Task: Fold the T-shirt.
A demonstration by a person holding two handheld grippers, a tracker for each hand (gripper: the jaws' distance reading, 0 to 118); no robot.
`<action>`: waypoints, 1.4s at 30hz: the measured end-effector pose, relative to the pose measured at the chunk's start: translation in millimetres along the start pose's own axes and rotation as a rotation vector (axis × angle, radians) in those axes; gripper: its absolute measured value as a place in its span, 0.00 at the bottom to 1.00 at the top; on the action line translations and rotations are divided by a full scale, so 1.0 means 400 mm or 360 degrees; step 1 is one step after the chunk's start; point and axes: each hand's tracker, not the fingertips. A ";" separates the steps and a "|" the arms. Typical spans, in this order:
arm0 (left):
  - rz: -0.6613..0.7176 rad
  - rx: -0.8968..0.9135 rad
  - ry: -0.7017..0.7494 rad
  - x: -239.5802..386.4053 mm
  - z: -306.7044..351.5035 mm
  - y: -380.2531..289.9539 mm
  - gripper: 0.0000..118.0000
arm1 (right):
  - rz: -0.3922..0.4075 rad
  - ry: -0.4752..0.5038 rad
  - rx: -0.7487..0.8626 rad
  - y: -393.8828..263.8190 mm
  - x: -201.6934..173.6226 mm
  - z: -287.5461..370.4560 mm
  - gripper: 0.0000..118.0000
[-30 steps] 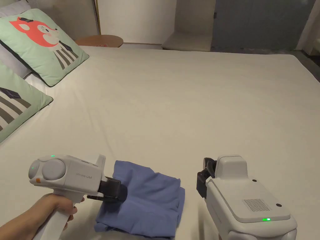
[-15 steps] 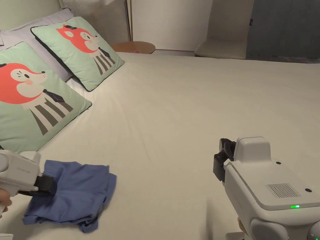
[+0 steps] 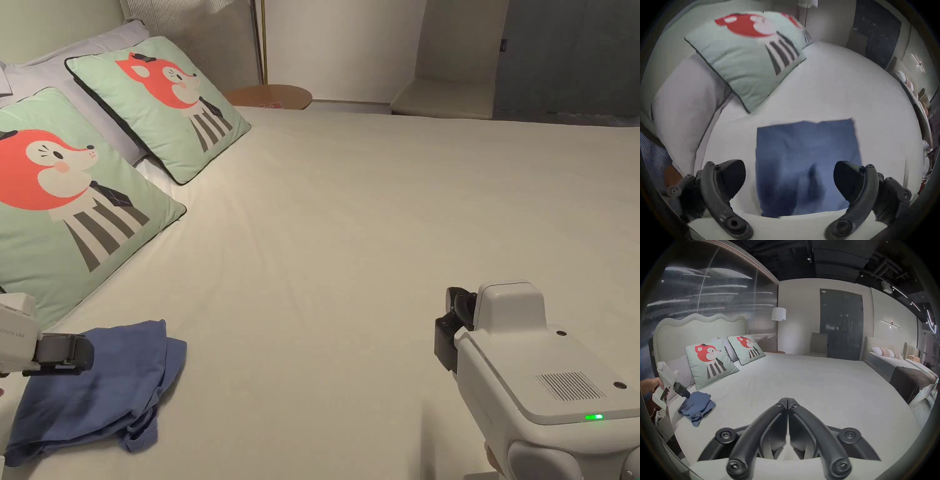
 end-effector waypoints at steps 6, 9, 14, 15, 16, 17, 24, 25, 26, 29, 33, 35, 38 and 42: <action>-0.0047 0.0328 -0.0021 0.146 0.199 -0.004 0.91 | -0.0031 -0.0031 0.0092 0.033 0.047 0.082 0.00; -0.0089 0.0599 -0.0032 0.240 0.319 -0.008 0.91 | -0.0030 -0.0064 0.0163 0.059 0.078 0.135 0.00; -0.0204 0.1067 -0.0047 0.421 0.496 -0.051 0.91 | -0.0014 -0.0126 0.0309 0.109 0.143 0.232 0.00; -0.0221 0.1138 -0.0050 0.455 0.526 -0.063 0.91 | -0.0009 -0.0140 0.0331 0.117 0.155 0.249 0.00; -0.0232 0.1219 -0.0073 0.488 0.553 -0.077 0.91 | -0.0001 -0.0162 0.0361 0.126 0.168 0.268 0.00; -0.0252 0.1304 -0.0091 0.525 0.581 -0.095 0.91 | 0.0011 -0.0181 0.0388 0.134 0.180 0.285 0.00; -0.0242 0.1695 -0.0231 0.724 0.657 -0.203 0.91 | 0.0062 -0.0334 0.0536 0.162 0.257 0.396 0.00; -0.0229 0.1724 -0.0240 0.751 0.657 -0.217 0.91 | 0.0068 -0.0350 0.0548 0.163 0.268 0.409 0.00; -0.0227 0.1740 -0.0265 0.777 0.656 -0.231 0.91 | 0.0073 -0.0372 0.0567 0.162 0.277 0.423 0.00; -0.0215 0.1812 -0.0310 0.845 0.649 -0.275 0.91 | 0.0085 -0.0429 0.0594 0.158 0.301 0.451 0.00; -0.0198 0.1842 -0.0322 0.918 0.636 -0.320 0.91 | 0.0097 -0.0481 0.0609 0.141 0.324 0.474 0.00; -0.0182 0.1855 -0.0358 0.943 0.624 -0.342 0.90 | 0.0102 -0.0507 0.0616 0.129 0.331 0.484 0.00; -0.0218 0.1860 -0.0409 0.972 0.611 -0.368 0.59 | 0.0098 -0.0537 0.0607 0.121 0.338 0.500 0.00; -0.0254 0.1821 -0.0410 1.002 0.597 -0.380 0.00 | 0.0087 -0.0557 0.0589 0.115 0.345 0.510 0.00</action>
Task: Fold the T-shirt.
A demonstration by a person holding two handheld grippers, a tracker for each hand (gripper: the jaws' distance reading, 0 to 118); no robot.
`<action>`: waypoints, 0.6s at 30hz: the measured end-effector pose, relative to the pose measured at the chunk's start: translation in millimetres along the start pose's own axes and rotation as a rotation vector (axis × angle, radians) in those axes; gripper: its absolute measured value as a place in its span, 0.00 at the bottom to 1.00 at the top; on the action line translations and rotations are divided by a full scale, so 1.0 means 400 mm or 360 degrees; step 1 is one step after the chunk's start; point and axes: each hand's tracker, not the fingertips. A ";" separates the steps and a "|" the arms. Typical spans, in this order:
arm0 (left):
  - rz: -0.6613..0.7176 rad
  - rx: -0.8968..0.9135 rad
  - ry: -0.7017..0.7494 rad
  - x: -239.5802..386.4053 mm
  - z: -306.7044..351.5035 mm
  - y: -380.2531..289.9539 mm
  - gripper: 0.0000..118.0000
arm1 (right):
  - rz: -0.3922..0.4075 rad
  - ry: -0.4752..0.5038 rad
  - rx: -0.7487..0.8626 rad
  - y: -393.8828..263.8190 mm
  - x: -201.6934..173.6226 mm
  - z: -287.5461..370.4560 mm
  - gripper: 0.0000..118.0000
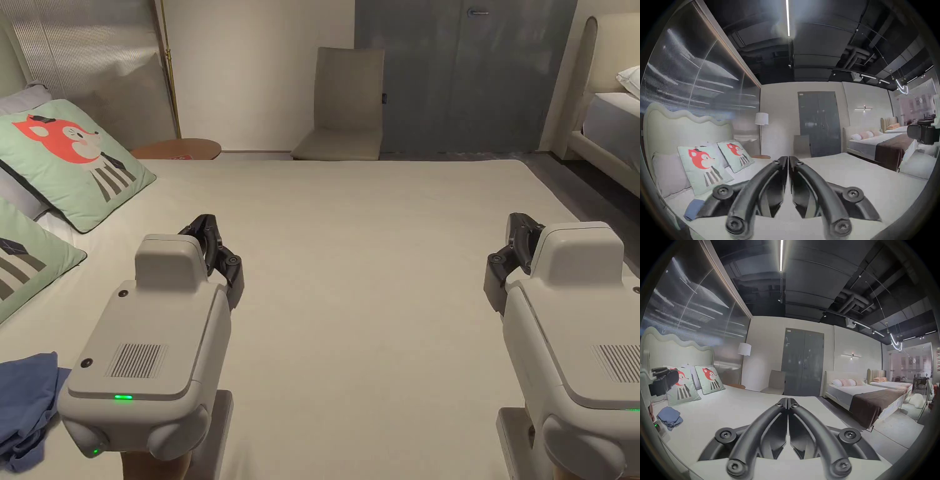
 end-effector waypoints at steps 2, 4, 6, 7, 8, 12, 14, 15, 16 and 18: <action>0.0023 -0.0027 -0.0055 0.001 0.004 -0.003 0.00 | -0.0005 -0.0009 -0.0007 -0.001 0.003 0.003 0.00; 0.0024 -0.0046 -0.0054 0.006 -0.002 -0.004 0.00 | -0.0008 -0.0015 -0.0011 -0.001 0.007 0.004 0.00; 0.0020 -0.0040 -0.0048 0.006 -0.004 -0.013 0.00 | -0.0016 -0.0018 -0.0014 -0.001 0.007 0.007 0.00; 0.0016 -0.0039 -0.0049 0.006 -0.006 -0.013 0.00 | -0.0018 -0.0020 -0.0018 -0.007 0.012 0.000 0.00; 0.0010 -0.0044 -0.0054 0.007 -0.009 -0.013 0.00 | -0.0018 -0.0020 -0.0017 -0.008 0.013 0.000 0.00; -0.0016 -0.0054 -0.0061 0.013 -0.005 -0.019 0.00 | -0.0017 -0.0022 -0.0024 -0.016 0.016 -0.009 0.00; -0.0019 -0.0063 -0.0064 0.017 0.005 -0.015 0.00 | -0.0018 -0.0023 -0.0027 -0.018 0.014 -0.011 0.00; -0.0016 -0.0067 -0.0066 0.017 0.005 -0.015 0.00 | -0.0020 -0.0021 -0.0029 -0.021 0.017 -0.013 0.00; -0.0016 -0.0069 -0.0068 0.018 0.004 -0.015 0.00 | -0.0023 -0.0020 -0.0029 -0.023 0.016 -0.013 0.00; -0.0014 -0.0070 -0.0066 0.021 0.011 -0.010 0.00 | -0.0021 -0.0017 -0.0031 -0.024 0.013 -0.016 0.00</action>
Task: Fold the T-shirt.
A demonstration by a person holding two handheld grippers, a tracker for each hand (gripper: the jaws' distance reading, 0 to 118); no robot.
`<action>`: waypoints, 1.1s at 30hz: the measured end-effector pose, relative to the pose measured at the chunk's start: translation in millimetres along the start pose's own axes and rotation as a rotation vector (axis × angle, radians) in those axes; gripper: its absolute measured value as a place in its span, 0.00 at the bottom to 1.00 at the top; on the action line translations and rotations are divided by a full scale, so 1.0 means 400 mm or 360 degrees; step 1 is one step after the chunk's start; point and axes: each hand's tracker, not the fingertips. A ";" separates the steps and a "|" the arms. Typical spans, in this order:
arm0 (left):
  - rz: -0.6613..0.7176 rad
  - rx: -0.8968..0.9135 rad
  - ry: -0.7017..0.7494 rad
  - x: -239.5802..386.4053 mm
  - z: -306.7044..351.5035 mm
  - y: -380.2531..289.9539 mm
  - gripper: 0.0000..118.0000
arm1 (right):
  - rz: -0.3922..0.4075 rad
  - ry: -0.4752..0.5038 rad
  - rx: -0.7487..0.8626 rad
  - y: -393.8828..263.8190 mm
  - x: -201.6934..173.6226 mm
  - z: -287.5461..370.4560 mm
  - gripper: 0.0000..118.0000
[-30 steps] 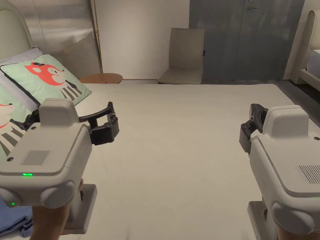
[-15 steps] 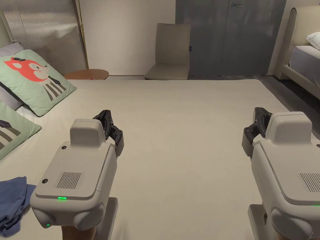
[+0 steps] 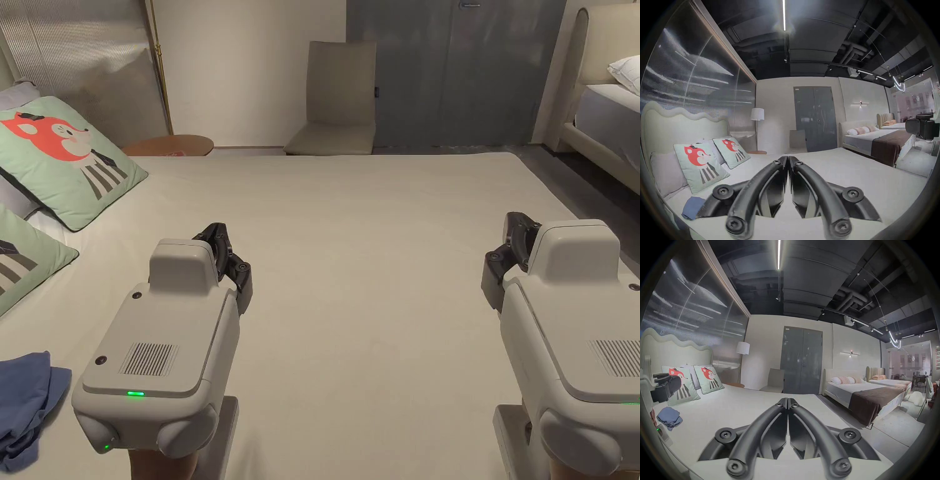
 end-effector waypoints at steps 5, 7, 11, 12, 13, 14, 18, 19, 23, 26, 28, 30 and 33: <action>-0.0002 -0.0005 0.0001 0.001 0.004 0.004 0.00 | 0.0003 0.0009 0.0001 -0.003 -0.002 -0.002 0.00; 0.0000 -0.0006 0.0004 0.001 0.006 0.005 0.00 | 0.0002 0.0011 0.0001 -0.004 -0.004 -0.004 0.00; 0.0011 -0.0012 0.0006 0.001 0.010 0.010 0.00 | 0.0005 0.0015 -0.0001 -0.005 -0.007 -0.006 0.00; 0.0009 -0.0013 0.0006 -0.002 0.006 0.007 0.00 | 0.0007 0.0015 -0.0001 -0.005 -0.008 -0.006 0.00; 0.0010 -0.0012 0.0009 -0.002 0.006 0.008 0.00 | 0.0007 0.0016 0.0002 -0.002 -0.008 -0.002 0.00; 0.0010 -0.0011 0.0007 -0.001 0.007 0.010 0.00 | 0.0007 0.0016 0.0002 -0.001 -0.009 -0.002 0.00; 0.0006 -0.0007 0.0004 0.000 0.007 0.012 0.00 | 0.0009 0.0016 0.0003 -0.002 -0.009 -0.003 0.00; 0.0002 -0.0008 0.0004 0.001 0.008 0.013 0.00 | 0.0010 0.0015 0.0002 -0.002 -0.010 -0.004 0.00; 0.0001 -0.0010 0.0000 0.002 0.006 0.010 0.00 | 0.0004 0.0015 0.0001 0.000 -0.009 -0.003 0.00; 0.0001 -0.0014 0.0000 0.002 0.004 0.010 0.00 | 0.0008 0.0014 0.0001 -0.001 -0.008 -0.002 0.00; 0.0003 -0.0014 -0.0001 0.001 0.002 0.008 0.00 | 0.0008 0.0015 0.0000 -0.001 -0.009 -0.004 0.00; -0.0004 -0.0016 0.0000 0.002 0.002 0.008 0.00 | 0.0008 0.0014 0.0000 -0.003 -0.008 -0.005 0.00; -0.0008 -0.0017 0.0002 0.003 0.002 0.008 0.00 | 0.0009 0.0012 -0.0001 -0.004 -0.008 -0.006 0.00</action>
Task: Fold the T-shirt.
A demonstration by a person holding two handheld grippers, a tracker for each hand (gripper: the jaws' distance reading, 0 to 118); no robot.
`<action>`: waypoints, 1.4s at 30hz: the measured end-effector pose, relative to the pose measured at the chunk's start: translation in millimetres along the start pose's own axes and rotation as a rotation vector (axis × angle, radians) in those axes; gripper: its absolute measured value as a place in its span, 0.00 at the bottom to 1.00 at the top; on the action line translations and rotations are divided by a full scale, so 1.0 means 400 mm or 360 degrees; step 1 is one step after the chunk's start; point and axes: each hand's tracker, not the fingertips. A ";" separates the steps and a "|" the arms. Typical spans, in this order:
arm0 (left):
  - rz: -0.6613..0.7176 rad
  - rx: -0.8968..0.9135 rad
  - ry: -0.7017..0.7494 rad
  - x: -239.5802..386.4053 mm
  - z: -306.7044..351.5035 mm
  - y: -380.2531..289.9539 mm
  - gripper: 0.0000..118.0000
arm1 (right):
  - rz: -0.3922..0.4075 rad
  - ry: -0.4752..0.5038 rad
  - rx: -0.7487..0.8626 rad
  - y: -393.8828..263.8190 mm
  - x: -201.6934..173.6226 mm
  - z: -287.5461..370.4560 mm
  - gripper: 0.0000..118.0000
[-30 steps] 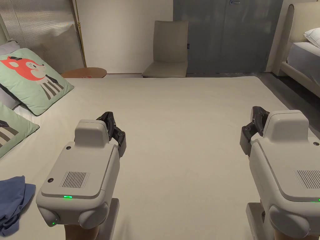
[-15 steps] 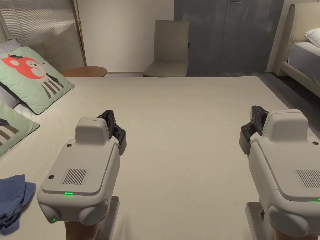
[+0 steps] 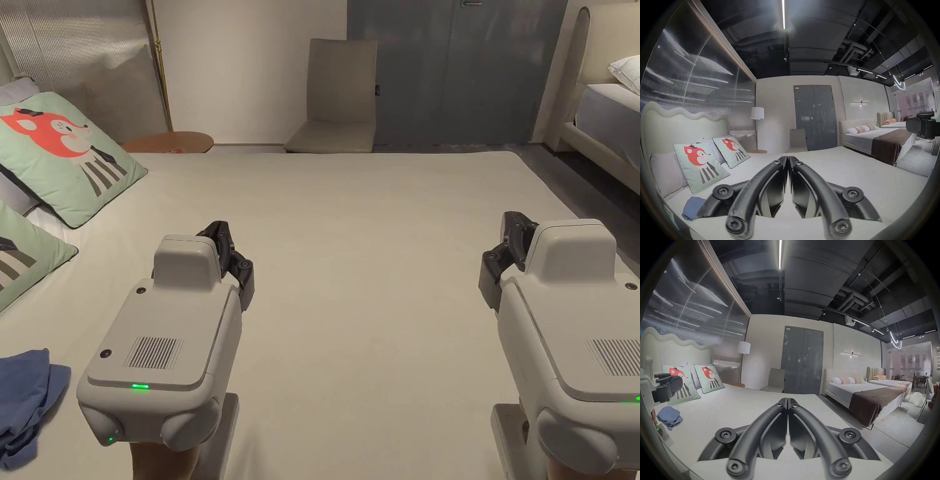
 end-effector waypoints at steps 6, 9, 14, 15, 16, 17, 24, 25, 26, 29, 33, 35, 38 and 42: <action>0.0013 -0.0010 -0.0003 0.000 -0.003 -0.003 0.13 | 0.0009 -0.0011 -0.0022 -0.004 -0.003 -0.004 0.07; 0.0041 -0.0031 -0.0026 -0.004 -0.008 -0.004 0.63 | -0.0002 -0.0013 -0.0051 -0.008 -0.001 -0.008 0.49; 0.0065 -0.0041 -0.0018 -0.007 -0.017 -0.011 0.94 | -0.0005 -0.0034 -0.0093 -0.017 0.000 -0.021 1.00; 0.0069 -0.0043 -0.0014 -0.010 -0.025 -0.018 0.94 | -0.0006 -0.0034 -0.0088 -0.018 0.000 -0.019 1.00; 0.0073 -0.0033 -0.0013 -0.012 -0.025 -0.020 0.93 | -0.0013 -0.0023 -0.0073 -0.019 0.002 -0.016 1.00; 0.0076 -0.0033 -0.0016 -0.013 -0.025 -0.021 0.93 | -0.0008 -0.0041 -0.0068 -0.018 0.002 -0.014 1.00; 0.0080 -0.0019 0.0000 -0.018 -0.025 -0.023 0.93 | -0.0015 -0.0042 -0.0065 -0.018 0.005 -0.016 1.00; 0.0078 -0.0017 0.0000 -0.018 -0.025 -0.023 0.93 | -0.0009 -0.0041 -0.0067 -0.019 0.004 -0.017 1.00; 0.0073 -0.0018 0.0002 -0.018 -0.024 -0.022 0.93 | -0.0006 -0.0040 -0.0068 -0.018 0.004 -0.017 1.00; 0.0068 -0.0019 0.0005 -0.020 -0.025 -0.022 0.93 | -0.0013 -0.0039 -0.0067 -0.022 0.004 -0.019 1.00; 0.0071 -0.0023 0.0005 -0.022 -0.024 -0.021 0.93 | -0.0025 -0.0031 -0.0065 -0.022 0.006 -0.019 1.00; 0.0068 -0.0022 0.0011 -0.023 -0.023 -0.020 0.93 | -0.0020 -0.0033 -0.0062 -0.021 0.004 -0.020 1.00; 0.0069 -0.0026 0.0012 -0.025 -0.025 -0.020 0.93 | -0.0020 -0.0036 -0.0058 -0.020 0.005 -0.019 1.00; 0.0067 -0.0027 0.0015 -0.027 -0.030 -0.024 0.93 | -0.0017 -0.0038 -0.0064 -0.020 0.006 -0.019 1.00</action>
